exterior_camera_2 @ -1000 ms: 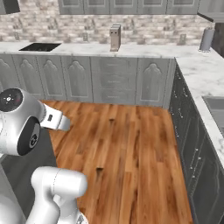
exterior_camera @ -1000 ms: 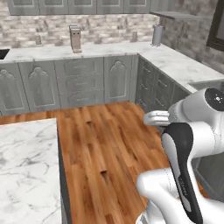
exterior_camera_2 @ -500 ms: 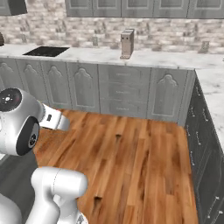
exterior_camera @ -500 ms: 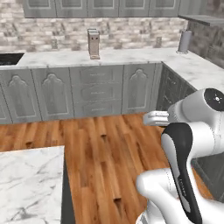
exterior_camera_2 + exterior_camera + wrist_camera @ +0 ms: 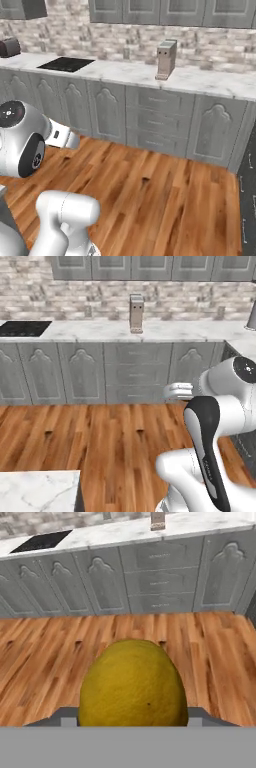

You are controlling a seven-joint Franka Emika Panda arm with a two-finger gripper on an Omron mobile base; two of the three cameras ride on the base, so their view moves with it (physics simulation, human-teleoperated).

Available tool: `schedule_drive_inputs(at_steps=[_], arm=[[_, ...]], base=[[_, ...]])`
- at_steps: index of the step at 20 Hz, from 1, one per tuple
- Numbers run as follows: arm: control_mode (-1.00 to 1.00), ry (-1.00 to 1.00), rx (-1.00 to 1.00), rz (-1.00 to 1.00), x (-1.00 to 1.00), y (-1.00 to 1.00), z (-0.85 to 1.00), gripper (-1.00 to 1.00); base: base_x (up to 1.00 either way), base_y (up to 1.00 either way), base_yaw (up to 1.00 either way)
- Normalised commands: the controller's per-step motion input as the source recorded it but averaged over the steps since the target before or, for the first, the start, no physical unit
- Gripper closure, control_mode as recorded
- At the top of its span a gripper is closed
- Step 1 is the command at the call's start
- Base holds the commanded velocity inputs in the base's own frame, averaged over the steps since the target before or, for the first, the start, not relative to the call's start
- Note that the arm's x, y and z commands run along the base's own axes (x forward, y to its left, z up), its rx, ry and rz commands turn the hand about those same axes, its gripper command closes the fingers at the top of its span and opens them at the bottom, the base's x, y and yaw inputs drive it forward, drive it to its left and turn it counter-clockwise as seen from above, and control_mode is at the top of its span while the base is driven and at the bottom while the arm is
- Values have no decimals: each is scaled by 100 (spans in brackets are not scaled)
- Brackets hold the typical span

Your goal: Grab the lemon and lime from the fridge, place them in the blender, close the lid, and turn on the blender to create a marinade.

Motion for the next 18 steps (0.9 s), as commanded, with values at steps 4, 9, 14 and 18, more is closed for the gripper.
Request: schedule_drive_inputs(at_steps=[4, 9, 14, 18], arm=[[100, 0, 0, 0, 0, 0, 0, 100], [100, 0, 0, 0, 0, 0, 0, 100], [100, 0, 0, 0, 0, 0, 0, 100], [100, 0, 0, 0, 0, 0, 0, 100]], base=[[100, -20, 47], [100, -20, 59], [100, -16, 64], [100, -15, 65]])
